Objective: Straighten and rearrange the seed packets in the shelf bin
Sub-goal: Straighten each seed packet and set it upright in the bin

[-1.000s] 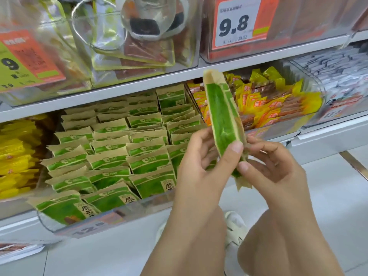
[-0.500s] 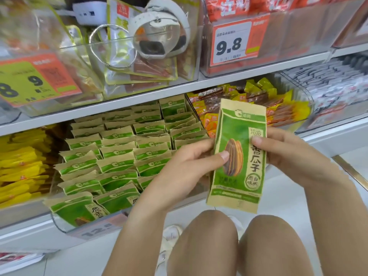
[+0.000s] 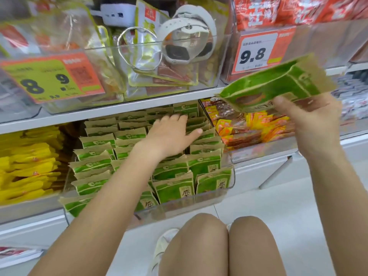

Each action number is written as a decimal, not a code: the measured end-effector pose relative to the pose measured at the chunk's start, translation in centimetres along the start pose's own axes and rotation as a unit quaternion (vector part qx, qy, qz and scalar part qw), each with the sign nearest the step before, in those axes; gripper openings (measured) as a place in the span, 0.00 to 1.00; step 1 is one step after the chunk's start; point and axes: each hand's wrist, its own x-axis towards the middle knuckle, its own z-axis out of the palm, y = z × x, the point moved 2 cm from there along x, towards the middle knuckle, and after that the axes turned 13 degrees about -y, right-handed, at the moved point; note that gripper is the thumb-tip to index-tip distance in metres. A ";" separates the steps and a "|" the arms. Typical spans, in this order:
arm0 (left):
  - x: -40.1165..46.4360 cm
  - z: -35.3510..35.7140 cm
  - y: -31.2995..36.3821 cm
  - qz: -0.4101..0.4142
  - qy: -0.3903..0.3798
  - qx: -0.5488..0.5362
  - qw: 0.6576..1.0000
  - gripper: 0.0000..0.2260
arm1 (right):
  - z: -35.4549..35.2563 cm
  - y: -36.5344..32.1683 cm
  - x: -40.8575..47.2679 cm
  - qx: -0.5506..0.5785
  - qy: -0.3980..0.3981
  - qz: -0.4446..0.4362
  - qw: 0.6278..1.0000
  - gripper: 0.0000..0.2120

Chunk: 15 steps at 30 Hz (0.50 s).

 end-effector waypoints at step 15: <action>-0.9 2.8 0.2 0.000 0.015 -0.036 0.999 0.37 | 7.8 7.6 2.6 -0.130 -0.152 0.056 0.978 0.13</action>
